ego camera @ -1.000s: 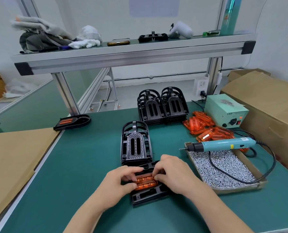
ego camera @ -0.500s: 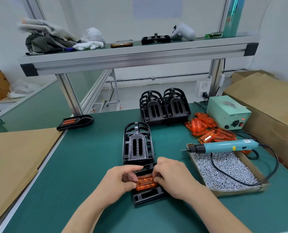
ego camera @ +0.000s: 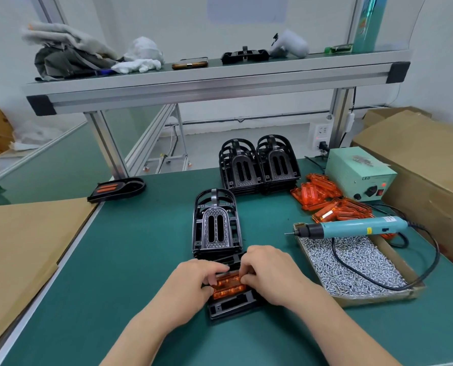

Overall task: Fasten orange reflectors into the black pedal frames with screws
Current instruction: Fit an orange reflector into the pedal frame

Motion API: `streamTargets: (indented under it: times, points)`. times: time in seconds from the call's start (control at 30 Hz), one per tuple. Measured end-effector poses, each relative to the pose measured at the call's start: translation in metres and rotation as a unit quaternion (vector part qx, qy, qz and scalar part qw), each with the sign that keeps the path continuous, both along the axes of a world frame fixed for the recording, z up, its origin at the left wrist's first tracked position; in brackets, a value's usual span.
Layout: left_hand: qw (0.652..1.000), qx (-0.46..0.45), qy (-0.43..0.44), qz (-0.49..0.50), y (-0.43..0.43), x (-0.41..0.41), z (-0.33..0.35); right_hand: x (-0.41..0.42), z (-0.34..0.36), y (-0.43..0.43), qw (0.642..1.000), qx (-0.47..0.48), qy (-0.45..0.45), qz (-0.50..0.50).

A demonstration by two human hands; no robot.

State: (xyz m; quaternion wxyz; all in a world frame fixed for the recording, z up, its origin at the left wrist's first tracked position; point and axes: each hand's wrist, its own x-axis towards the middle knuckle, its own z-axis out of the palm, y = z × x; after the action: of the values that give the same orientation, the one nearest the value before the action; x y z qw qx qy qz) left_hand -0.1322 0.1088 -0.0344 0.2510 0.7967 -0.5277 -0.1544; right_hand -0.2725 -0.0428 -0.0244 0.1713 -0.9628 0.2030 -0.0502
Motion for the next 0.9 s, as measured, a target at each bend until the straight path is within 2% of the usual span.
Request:
streamTargets:
  times: [0.23,0.37,0.5,0.6,0.67,0.73,0.8,0.9]
  points:
    - [0.999,-0.015,-0.04,-0.017,-0.01,-0.012,-0.003,0.005,0.0,-0.002,1.0,0.014,0.01,-0.011]
    - [0.998,-0.021,-0.048,-0.026,-0.012,-0.015,-0.007,-0.003,0.0,-0.005,0.998,0.058,-0.034,-0.004]
    - [0.996,-0.035,-0.073,-0.049,-0.013,-0.014,-0.009,-0.02,0.008,-0.021,0.983,0.08,-0.144,-0.082]
    - [0.993,-0.048,-0.088,-0.065,-0.012,-0.013,-0.01,-0.037,0.012,-0.042,0.968,0.053,-0.168,-0.18]
    - [0.992,-0.05,-0.089,-0.073,-0.012,-0.011,-0.011,-0.05,0.012,-0.056,0.958,0.033,-0.135,-0.249]
    - [0.992,-0.05,-0.077,-0.087,-0.011,-0.011,-0.012,-0.06,0.01,-0.067,0.954,0.009,-0.06,-0.293]
    - [0.992,-0.043,-0.072,-0.097,-0.011,-0.013,-0.013,-0.065,0.006,-0.071,0.953,-0.011,0.037,-0.3]
    - [0.993,-0.034,-0.065,-0.093,-0.012,-0.013,-0.012,-0.065,0.004,-0.072,0.951,-0.015,0.065,-0.302]
